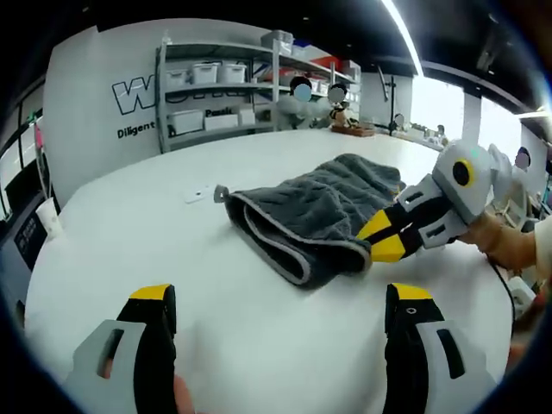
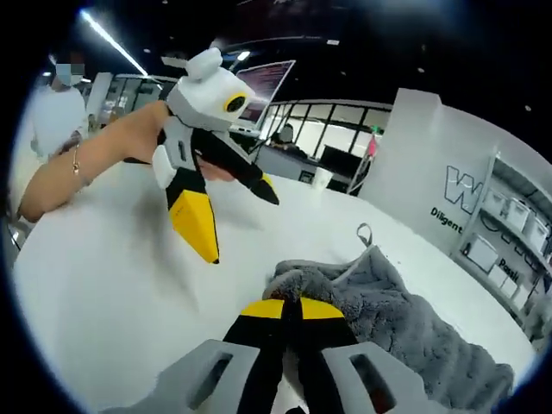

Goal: Open the folded towel by lifting each exposed corner and separating the folded layers until the towel lies flat within the target outline without major curled edges

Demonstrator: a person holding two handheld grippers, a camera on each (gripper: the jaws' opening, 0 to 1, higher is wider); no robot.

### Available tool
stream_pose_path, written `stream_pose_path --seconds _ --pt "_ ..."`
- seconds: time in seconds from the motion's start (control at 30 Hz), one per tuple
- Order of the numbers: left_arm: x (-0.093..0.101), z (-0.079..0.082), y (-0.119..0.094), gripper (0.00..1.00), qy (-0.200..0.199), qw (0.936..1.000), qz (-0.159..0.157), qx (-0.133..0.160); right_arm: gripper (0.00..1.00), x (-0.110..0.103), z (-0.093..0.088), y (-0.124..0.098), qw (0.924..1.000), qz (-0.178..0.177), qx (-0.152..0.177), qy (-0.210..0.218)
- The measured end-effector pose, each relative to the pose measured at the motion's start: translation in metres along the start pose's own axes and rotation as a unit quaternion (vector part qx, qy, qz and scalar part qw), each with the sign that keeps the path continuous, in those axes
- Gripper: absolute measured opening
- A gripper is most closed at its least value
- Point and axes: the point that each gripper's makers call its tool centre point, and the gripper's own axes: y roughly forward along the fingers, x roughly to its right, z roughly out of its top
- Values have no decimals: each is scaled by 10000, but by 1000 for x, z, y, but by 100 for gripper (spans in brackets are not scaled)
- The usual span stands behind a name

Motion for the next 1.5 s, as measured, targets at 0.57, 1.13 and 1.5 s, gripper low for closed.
stream_pose_path --seconds 0.57,1.13,1.5 --pt "-3 -1 2 99 -24 10000 -11 -33 11 0 5 -14 9998 144 -50 156" --pt "0 1 0 99 -26 10000 -88 35 85 37 23 -65 9992 -303 -15 262" --pt "2 4 0 99 -16 9999 -122 76 99 44 8 -82 9979 -196 -311 537"
